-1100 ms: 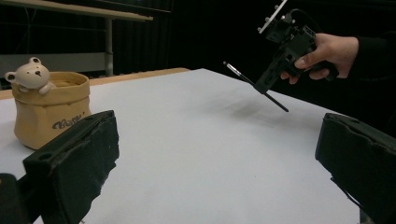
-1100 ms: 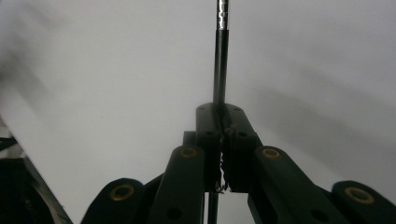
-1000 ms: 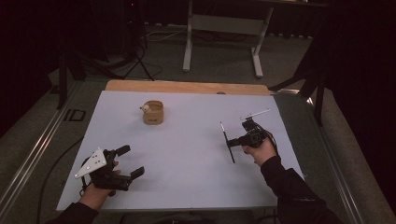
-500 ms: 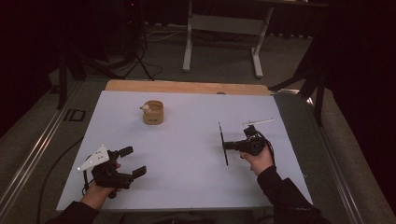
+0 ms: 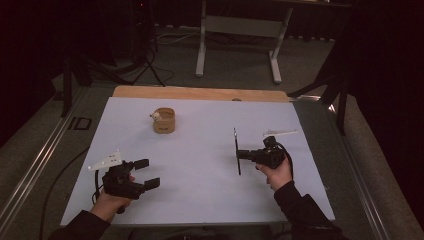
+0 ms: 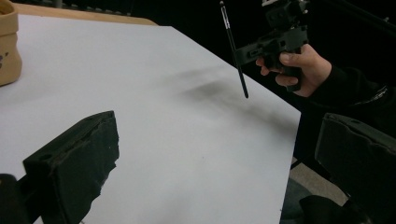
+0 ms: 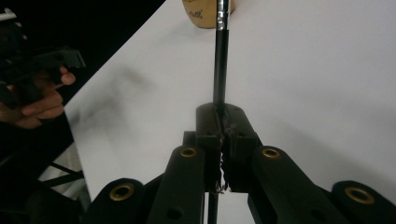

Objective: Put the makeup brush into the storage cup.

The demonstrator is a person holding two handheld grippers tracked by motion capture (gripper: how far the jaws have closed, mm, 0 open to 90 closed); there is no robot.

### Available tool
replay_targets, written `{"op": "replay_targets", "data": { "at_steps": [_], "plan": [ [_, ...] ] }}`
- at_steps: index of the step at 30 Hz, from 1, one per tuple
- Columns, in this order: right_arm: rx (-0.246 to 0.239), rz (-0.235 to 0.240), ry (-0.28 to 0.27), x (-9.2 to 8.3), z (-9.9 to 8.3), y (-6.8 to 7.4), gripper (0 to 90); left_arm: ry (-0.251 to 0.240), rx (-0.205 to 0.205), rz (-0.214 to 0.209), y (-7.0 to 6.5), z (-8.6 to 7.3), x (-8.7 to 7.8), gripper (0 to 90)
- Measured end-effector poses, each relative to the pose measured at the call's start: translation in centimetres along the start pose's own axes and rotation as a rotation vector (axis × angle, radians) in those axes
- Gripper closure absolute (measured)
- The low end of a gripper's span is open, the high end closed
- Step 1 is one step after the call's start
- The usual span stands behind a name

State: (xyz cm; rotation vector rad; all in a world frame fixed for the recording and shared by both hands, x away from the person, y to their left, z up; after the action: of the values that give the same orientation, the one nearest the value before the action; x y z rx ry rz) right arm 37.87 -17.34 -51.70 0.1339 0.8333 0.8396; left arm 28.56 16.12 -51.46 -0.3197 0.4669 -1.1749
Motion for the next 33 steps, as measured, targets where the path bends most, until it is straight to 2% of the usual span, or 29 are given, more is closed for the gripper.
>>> {"op": "replay_targets", "data": {
  "at_steps": [4, 8, 14, 22, 23, 24, 25, 26, 28, 33],
  "plan": [
    [-0.035, -0.002, -0.016, -0.1, 0.3, 0.6, 86.4, 0.024, 0.024, 0.002, -0.1, 0.8, 0.7, 0.3],
    [-0.075, -0.029, -0.016, -0.1, 0.6, 1.2, 86.4, 0.041, 0.05, 0.002, -0.3, 2.0, 1.6, 0.3],
    [-0.085, -0.03, -0.027, -0.1, 0.7, 1.4, 86.5, 0.057, 0.079, 0.003, -0.4, 3.5, 3.1, 0.3],
    [-0.103, -0.018, -0.026, 0.4, 0.9, 2.1, 86.5, 0.084, 0.119, -0.025, -0.7, 5.6, 6.2, 1.4],
    [-0.106, -0.018, -0.026, 0.4, 0.9, 2.2, 86.5, 0.084, 0.117, -0.039, -0.8, 5.9, 6.9, 1.6],
    [-0.105, -0.013, -0.027, 0.5, 1.0, 2.3, 86.5, 0.083, 0.125, -0.036, -0.8, 6.0, 7.2, 2.4],
    [-0.107, -0.013, -0.03, 0.5, 1.0, 2.3, 86.5, 0.082, 0.124, -0.056, -0.9, 6.2, 7.6, 3.1],
    [-0.107, -0.011, -0.032, 0.5, 1.0, 2.3, 86.5, 0.081, 0.133, -0.049, -0.9, 6.4, 7.9, 3.7],
    [-0.108, -0.013, -0.029, 0.6, 1.0, 2.3, 86.5, 0.08, 0.134, -0.068, -1.0, 6.7, 8.5, 4.1],
    [-0.111, -0.012, -0.031, 0.6, 1.0, 2.3, 86.5, 0.067, 0.138, -0.068, -0.8, 7.5, 9.6, 6.0]
  ]
}}
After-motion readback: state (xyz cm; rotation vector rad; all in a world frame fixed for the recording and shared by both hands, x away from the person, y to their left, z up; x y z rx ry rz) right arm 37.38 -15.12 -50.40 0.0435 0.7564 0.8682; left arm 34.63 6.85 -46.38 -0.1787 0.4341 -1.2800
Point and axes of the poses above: each handheld gripper's, and its own axes: x roughly forward along the jaws, z roughly out of its top, y roughly to its left, the point moved 7 cm from there along x, roughly forward along the jaws, and after that the axes turned 10 degrees about -z, right-handed, at the moved point
